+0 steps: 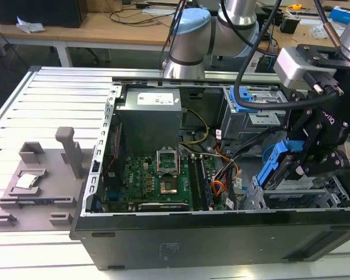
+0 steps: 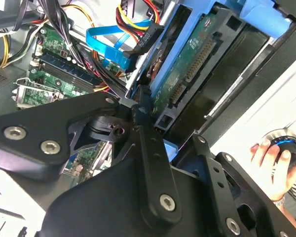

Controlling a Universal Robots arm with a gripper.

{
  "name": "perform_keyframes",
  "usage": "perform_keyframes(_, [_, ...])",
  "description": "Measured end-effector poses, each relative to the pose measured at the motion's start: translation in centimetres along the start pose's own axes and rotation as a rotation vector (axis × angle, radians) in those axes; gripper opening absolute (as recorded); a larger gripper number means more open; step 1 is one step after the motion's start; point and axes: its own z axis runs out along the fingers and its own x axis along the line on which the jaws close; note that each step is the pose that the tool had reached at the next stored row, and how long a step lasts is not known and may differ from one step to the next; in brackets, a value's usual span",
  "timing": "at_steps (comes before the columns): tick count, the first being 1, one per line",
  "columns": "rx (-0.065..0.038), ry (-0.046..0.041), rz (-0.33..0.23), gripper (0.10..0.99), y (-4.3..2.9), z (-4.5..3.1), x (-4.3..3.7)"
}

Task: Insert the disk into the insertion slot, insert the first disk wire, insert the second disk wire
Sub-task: 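Insert the disk into the insertion slot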

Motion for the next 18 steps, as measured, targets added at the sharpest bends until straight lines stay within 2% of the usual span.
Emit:
perform_keyframes(2, [0.0, -0.0003, 0.0, 0.373, 0.0, 0.01, 0.0])
perform_keyframes(3, [0.0, -0.0002, 0.0, 0.439, 0.0, 0.01, 0.0])
perform_keyframes(6, [0.0, -0.0002, 0.0, 0.439, 0.0, 0.03, 0.0])
perform_keyframes(7, [0.0, -0.0002, 0.0, 0.424, -0.01, 0.04, 0.0])
perform_keyframes(9, [0.0, -0.0002, 0.0, 0.294, -0.01, 0.05, 0.0])
perform_keyframes(10, [0.0, -0.0002, 0.0, 0.294, -0.01, 0.05, 0.0])
perform_keyframes(11, [0.0, -0.0002, 0.0, 0.176, 0.0, 0.06, 0.0])
perform_keyframes(12, [0.0, -0.0002, 0.0, 0.114, -0.01, 0.06, 0.0])
perform_keyframes(18, [0.0, -0.0006, 0.0, 0.106, -0.21, 0.09, -0.01])
